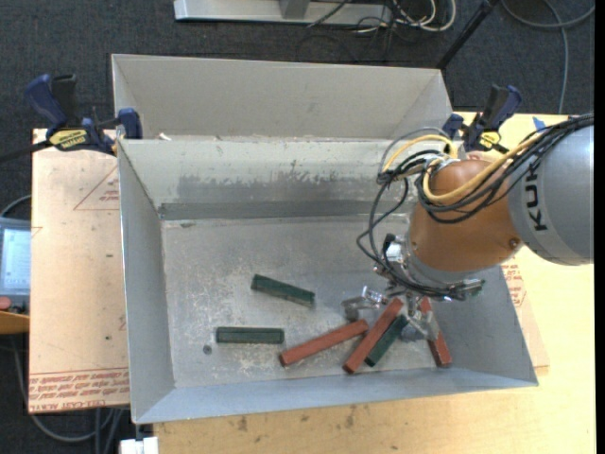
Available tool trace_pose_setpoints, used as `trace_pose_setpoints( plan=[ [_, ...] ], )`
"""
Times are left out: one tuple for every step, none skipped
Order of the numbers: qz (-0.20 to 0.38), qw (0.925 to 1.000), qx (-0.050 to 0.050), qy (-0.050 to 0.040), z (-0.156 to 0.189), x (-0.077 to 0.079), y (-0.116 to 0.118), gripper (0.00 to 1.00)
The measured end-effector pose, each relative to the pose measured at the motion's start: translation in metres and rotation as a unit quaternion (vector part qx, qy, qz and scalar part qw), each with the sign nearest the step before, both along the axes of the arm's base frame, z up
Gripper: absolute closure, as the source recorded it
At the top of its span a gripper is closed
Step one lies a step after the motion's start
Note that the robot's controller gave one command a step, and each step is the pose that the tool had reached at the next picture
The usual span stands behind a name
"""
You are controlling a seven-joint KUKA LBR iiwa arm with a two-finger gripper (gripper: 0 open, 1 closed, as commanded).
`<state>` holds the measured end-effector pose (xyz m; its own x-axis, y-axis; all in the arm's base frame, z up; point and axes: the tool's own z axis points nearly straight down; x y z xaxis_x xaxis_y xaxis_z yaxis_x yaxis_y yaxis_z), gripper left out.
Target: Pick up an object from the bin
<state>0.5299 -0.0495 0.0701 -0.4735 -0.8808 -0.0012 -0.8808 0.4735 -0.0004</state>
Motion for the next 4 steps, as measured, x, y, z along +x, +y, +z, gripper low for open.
trace_pose_setpoints(
  plan=[
    [0.0,1.0,0.0,-0.0017,0.001,0.001,0.0,1.0],
    [-0.001,1.0,0.0,-0.0021,0.038,0.003,0.001,1.0],
    [-0.003,1.0,0.0,-0.0023,0.073,0.004,0.002,1.0],
    [-0.004,1.0,0.0,-0.0013,0.085,0.005,0.004,1.0]
  ],
)
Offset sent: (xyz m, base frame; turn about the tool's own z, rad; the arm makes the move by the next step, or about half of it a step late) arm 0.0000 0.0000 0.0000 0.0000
